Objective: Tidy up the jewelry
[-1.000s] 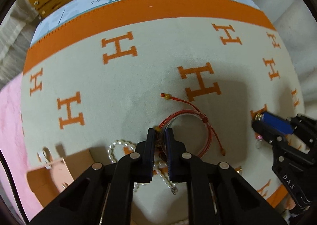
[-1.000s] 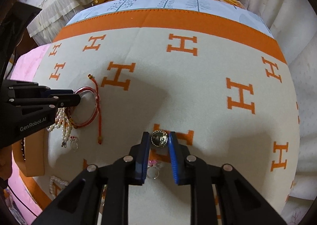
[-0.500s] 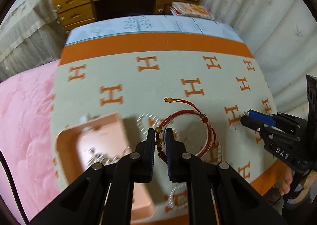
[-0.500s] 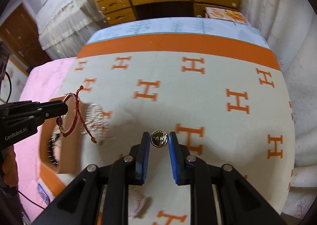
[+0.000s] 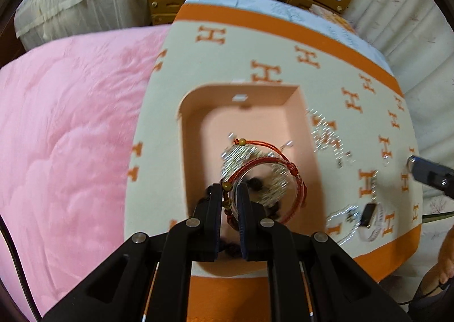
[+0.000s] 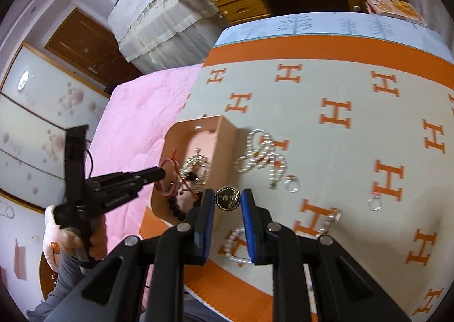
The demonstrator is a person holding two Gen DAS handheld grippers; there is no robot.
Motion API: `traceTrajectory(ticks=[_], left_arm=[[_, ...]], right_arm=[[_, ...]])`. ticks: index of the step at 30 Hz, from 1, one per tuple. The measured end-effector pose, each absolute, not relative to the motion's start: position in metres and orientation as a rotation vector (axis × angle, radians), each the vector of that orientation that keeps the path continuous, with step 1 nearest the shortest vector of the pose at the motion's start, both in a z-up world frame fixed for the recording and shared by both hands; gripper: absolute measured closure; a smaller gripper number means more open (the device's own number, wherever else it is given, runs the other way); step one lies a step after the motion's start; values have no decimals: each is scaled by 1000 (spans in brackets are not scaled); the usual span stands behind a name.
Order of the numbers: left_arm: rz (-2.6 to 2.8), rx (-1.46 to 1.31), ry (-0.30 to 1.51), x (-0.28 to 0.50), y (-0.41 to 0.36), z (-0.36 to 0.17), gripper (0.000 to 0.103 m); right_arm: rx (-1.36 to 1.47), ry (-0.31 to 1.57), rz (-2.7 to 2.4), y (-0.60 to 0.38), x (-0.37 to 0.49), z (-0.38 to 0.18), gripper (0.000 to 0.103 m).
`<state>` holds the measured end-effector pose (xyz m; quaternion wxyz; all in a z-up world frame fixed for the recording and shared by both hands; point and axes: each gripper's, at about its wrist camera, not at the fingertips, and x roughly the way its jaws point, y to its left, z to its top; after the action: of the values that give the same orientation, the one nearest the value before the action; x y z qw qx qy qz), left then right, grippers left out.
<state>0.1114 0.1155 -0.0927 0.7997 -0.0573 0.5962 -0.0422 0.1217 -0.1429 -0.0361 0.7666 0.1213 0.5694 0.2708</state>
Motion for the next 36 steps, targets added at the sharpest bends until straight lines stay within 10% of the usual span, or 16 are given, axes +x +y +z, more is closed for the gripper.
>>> traceTrajectory(ticks=[19, 26, 36], left_arm=[[-156, -126, 1246, 90, 124, -103, 74], [-144, -51, 1182, 84, 112, -88, 38], [-141, 44, 1098, 77, 88, -63, 38]], right_arm=[[0, 1241, 540, -20, 160, -56, 83], [24, 1264, 539, -12, 177, -75, 78], [96, 1220, 532, -54, 161, -57, 78]])
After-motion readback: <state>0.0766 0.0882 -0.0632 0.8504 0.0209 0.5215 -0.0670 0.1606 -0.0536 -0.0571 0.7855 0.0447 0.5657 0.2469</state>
